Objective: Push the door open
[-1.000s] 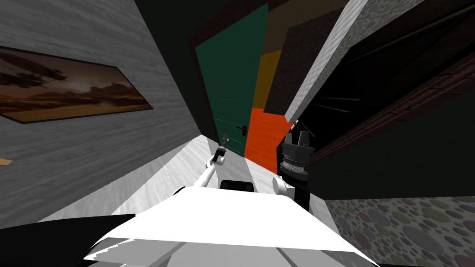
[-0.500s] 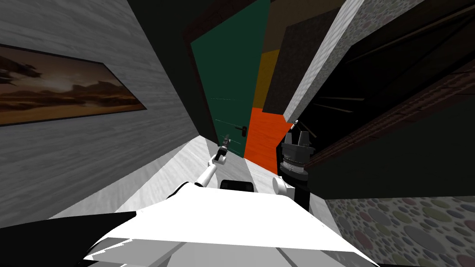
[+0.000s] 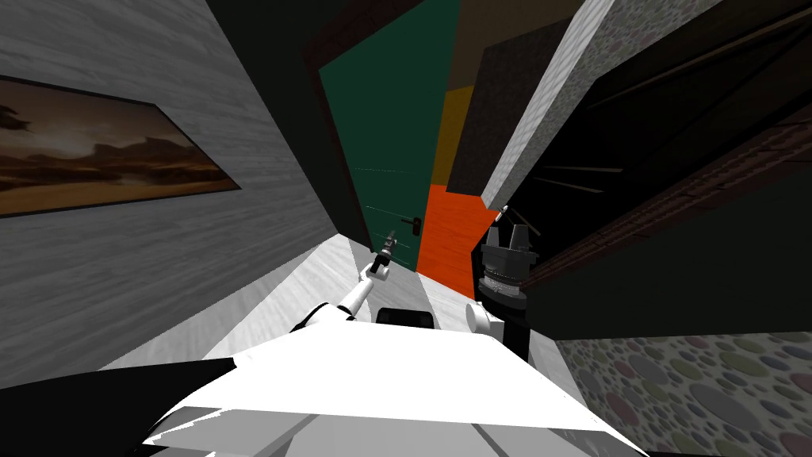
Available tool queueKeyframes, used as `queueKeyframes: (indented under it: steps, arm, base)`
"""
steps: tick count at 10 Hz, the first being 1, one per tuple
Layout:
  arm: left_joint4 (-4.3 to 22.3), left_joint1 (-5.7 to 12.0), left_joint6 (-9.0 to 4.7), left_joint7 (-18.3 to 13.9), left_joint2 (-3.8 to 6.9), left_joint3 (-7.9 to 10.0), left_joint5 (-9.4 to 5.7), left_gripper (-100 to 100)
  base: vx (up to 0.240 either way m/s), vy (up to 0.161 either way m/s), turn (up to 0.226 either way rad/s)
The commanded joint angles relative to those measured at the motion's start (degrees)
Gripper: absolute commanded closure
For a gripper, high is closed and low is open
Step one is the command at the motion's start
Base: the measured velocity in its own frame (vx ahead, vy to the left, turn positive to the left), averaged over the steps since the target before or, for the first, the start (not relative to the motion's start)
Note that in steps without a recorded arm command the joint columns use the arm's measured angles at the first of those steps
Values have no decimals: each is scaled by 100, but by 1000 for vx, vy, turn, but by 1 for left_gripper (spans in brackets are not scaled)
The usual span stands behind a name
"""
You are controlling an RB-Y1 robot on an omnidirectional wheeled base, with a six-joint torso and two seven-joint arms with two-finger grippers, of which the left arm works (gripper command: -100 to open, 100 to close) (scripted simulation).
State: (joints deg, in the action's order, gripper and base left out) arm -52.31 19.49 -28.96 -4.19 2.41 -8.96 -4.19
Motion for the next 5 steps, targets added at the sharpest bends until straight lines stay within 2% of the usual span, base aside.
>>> queueKeyframes:
  steps: [1, 5]
  arm:
    - [177, 107, -20, 6, -28, -4, 0, -100]
    - [860, 535, -24, -4, -115, -92, 12, -100]
  base:
    - [57, 27, -17]
    - [73, 33, -54]
